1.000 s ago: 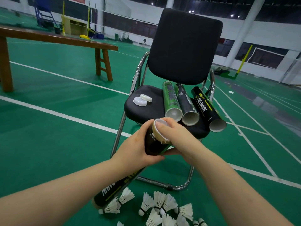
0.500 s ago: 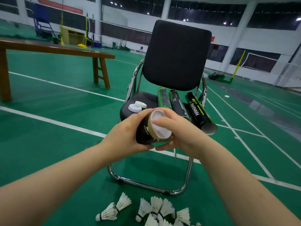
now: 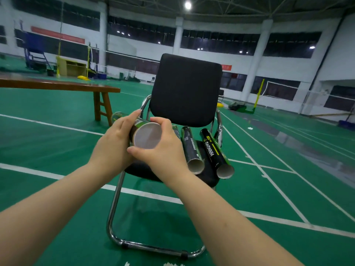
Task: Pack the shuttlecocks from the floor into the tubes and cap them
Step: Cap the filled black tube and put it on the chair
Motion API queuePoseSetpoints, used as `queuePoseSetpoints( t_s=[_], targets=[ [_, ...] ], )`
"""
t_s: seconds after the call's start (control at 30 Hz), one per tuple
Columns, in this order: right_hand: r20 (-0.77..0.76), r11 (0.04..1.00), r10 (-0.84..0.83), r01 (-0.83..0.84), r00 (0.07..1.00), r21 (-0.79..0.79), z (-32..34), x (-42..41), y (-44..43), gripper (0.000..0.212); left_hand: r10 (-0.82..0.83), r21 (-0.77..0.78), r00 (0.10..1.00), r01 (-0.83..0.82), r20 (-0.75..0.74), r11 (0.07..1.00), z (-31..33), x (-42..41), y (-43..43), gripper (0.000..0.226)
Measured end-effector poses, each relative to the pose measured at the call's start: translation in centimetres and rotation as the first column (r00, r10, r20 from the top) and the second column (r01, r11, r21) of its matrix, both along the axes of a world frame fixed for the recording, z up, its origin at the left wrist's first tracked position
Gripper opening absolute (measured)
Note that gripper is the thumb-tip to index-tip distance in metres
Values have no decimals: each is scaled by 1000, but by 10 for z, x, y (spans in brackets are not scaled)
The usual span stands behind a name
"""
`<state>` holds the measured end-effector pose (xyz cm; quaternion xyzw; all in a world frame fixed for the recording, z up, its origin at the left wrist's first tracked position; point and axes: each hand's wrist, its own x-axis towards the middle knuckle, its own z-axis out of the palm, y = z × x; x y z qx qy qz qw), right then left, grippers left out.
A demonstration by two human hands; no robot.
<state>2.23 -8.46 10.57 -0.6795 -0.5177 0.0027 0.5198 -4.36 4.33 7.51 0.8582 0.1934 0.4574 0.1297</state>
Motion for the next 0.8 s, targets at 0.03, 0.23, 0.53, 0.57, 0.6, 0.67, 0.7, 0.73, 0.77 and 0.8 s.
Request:
queuePoseSetpoints(
  t_s=[0.03,0.23,0.53,0.57,0.6,0.67,0.7,0.73,0.77,0.8],
  targets=[
    [40,1000,-13,13,999,-3,-1,6,1,69,1,1,999,-1,-45,1000,2,7,4,85],
    [252,991,-71,96,965,-90,-22,57,12,68,-14,17,971,18,-237,1000,-3,58,21,91],
    [530,927,-39,229,847,-298,-87,118,34,63,-2,231,869,134,-495,964,-51,122,55,94],
    [561,924,-46,248,826,-289,-92,121,36,62,-14,230,866,148,-500,962,-54,126,57,93],
    [593,922,-58,272,803,-277,-95,123,39,62,-29,216,867,156,-497,964,-57,130,59,93],
    [682,907,-126,363,720,-216,-104,127,47,66,-42,199,869,160,-492,967,-62,137,65,90],
    [728,888,-174,426,663,-176,-107,129,51,69,-42,202,865,164,-500,966,-64,141,68,89],
    [756,867,-213,477,619,-146,-111,130,54,72,-45,206,860,172,-509,963,-66,144,70,88],
    [772,854,-243,507,587,-116,-114,132,56,73,-51,210,854,185,-517,960,-68,147,73,87],
    [783,848,-260,521,566,-95,-117,134,57,73,-56,210,844,197,-534,958,-70,151,76,88]
  ],
)
